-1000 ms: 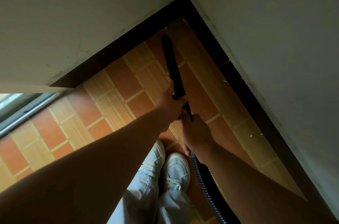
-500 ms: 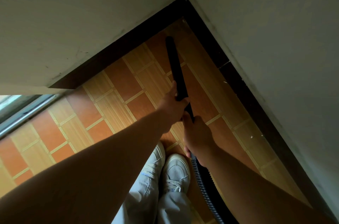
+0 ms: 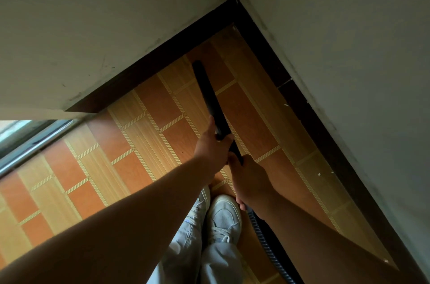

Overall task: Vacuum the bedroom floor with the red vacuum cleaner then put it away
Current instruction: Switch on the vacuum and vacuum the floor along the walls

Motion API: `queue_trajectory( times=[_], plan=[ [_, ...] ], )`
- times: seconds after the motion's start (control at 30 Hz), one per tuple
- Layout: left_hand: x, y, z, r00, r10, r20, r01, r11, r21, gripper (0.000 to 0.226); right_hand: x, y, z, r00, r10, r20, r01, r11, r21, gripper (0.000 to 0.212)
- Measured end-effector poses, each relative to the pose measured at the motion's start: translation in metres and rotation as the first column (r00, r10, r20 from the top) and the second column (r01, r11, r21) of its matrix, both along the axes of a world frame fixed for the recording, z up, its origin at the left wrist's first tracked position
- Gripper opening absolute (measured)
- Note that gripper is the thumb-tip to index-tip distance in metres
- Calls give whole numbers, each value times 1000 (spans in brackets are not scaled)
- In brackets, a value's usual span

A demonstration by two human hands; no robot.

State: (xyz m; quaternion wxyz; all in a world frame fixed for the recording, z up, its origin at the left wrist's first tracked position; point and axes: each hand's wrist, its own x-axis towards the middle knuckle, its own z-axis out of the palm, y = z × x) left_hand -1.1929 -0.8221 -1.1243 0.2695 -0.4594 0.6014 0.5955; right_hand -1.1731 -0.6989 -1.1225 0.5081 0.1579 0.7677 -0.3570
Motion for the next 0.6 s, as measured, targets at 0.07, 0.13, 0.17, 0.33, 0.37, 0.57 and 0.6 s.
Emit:
queue_trajectory(
  times=[0.07,0.13,0.17,0.33,0.37,0.57,0.6],
  plan=[
    [0,3,-1,1000,6,0,-6,1000,13,80,1,3,-1,1000,1,-13,-1,1000,9,47],
    [-8,4,-5,1000,16,-9,-16,1000,10,79,-6,2,-6,999,23,-46,-22,1000,18,45],
    [-14,3,-7,1000,8,-12,-8,1000,-5,79,-12,0,-9,998,19,-56,-19,1000,17,46],
    [-32,-10,-8,999,27,-30,-28,1000,-8,77,-30,-17,-12,997,-83,2,83,996,-19,50],
    [-30,-11,-5,999,28,-26,-28,1000,-2,77,-26,-17,-10,996,-90,16,91,996,-23,49],
    [-6,4,6,995,-98,-10,98,995,20,79,13,0,2,992,-127,-3,127,992,8,56],
    [-4,8,6,994,-111,-17,111,994,21,79,15,3,2,990,-142,-4,142,990,23,57]
  ],
)
